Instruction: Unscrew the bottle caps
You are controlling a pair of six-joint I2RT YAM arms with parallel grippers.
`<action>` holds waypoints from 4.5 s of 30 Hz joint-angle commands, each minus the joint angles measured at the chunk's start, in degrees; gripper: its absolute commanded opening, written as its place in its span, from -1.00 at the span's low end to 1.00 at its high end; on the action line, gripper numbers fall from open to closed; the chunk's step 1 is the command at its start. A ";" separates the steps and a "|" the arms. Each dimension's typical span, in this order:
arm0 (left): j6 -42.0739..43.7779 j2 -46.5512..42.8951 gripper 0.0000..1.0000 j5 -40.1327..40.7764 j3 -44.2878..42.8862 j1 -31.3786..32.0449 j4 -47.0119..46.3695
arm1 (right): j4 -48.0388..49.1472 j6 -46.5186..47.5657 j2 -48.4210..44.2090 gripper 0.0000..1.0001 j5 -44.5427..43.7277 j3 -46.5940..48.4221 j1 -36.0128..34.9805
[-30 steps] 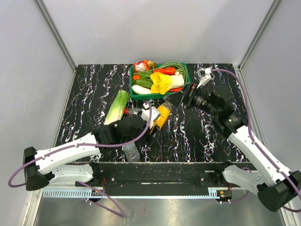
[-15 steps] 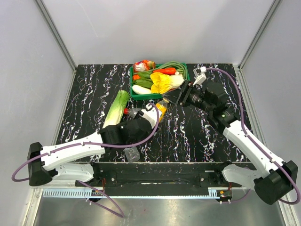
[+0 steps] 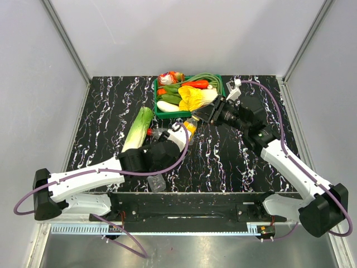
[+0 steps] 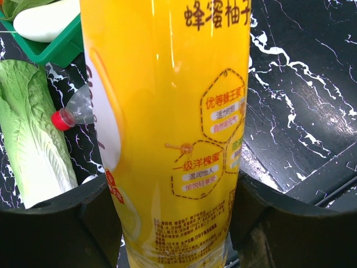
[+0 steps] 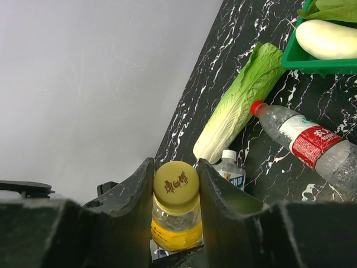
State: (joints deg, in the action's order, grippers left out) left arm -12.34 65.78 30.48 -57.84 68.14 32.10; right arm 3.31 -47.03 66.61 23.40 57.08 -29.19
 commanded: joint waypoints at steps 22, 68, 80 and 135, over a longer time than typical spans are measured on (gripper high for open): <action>-2.86 -10.84 -1.00 -43.01 12.13 -16.71 -20.30 | 16.98 2.73 -0.87 -1.00 13.95 -4.61 -0.17; -21.15 -11.46 -1.00 -98.51 19.44 -21.64 -62.42 | 45.47 2.37 -8.86 -0.78 36.11 -4.61 -0.25; -15.88 -12.25 -1.00 -94.20 17.33 -21.73 -54.78 | 38.88 3.34 -9.66 0.99 32.68 -3.82 -0.08; 2.06 1.28 -1.00 17.86 -3.86 6.83 -4.50 | 1.61 4.05 -3.77 0.48 4.37 5.32 -0.25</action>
State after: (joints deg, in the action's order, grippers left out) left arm -10.33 66.76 45.15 -58.63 74.43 27.97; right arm 1.10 -41.39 63.09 27.88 61.41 -29.26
